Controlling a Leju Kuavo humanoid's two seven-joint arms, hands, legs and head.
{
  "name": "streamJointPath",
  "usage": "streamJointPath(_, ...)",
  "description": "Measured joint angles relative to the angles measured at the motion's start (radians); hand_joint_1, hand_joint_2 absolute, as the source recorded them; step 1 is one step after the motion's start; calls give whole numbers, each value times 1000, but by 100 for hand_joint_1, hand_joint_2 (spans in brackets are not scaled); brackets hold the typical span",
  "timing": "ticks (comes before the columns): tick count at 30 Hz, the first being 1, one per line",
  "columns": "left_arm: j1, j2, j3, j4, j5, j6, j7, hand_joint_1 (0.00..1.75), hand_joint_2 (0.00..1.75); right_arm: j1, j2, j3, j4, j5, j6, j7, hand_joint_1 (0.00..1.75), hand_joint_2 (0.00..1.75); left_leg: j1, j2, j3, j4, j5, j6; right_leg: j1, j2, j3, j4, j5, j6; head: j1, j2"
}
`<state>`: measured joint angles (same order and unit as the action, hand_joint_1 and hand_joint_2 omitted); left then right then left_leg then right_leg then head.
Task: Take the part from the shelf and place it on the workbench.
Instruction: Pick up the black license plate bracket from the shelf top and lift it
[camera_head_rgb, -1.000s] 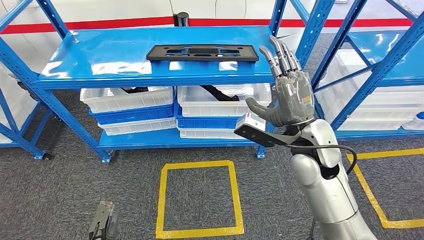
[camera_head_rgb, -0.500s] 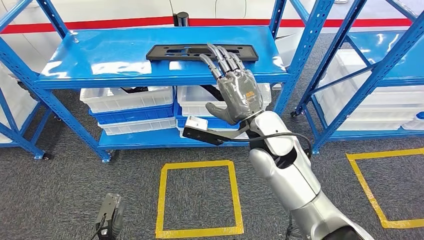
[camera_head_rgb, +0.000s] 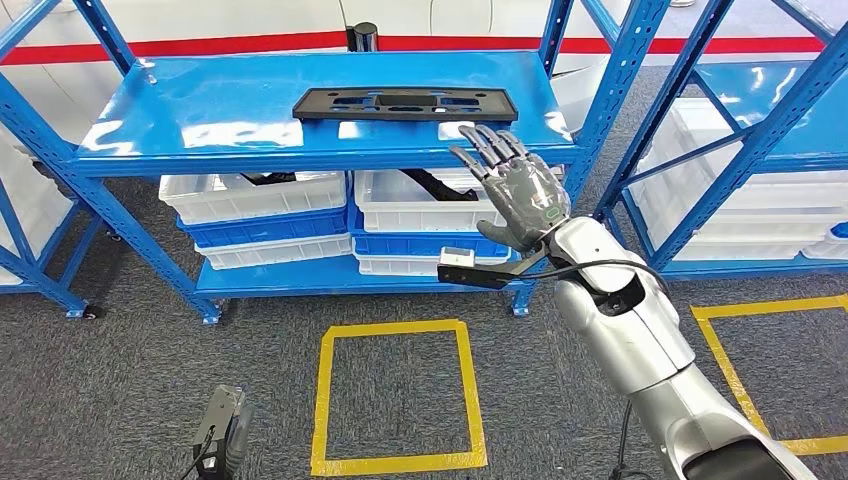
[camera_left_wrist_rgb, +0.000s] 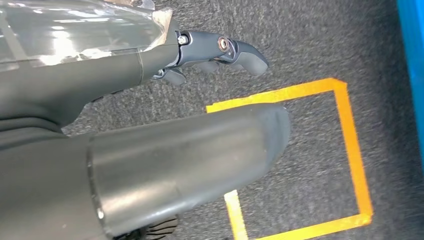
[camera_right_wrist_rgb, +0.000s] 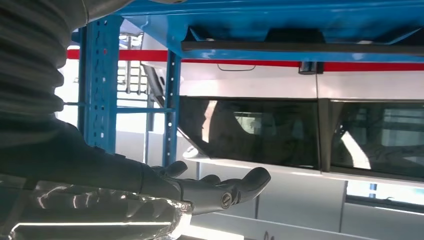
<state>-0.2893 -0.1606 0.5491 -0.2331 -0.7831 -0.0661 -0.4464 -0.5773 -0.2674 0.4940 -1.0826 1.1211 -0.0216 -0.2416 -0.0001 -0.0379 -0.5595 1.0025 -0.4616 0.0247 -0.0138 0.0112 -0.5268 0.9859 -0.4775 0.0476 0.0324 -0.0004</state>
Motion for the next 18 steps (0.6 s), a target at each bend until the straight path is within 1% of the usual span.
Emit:
streamJointPath(2,3,3,-3,0,10,2,-9,0,0,0,1,17,0,1,-11,-4,0,175,0,0,0,0,0,0,0,0,0,0,0,0,0,0)
streamJointPath(9,11,6,-30,0,14,0,-20,0,0,-33,32,68,2,-31,-24,16,0,175,1,0,0,0,1,0,1,0,-1,1,2,-3,0,0)
streamJointPath(15,13,7,-52,0,13,0,-18,0,0,-61,39,90,-22,-59,-21,28,0,175,1,0,-1,0,1,0,1,0,-1,1,2,-3,0,0)
streamJointPath(18,14,8,-64,0,13,0,-15,0,0,-61,39,98,-59,-91,-20,42,0,175,1,0,-1,0,1,1,1,0,-1,1,2,-3,0,0)
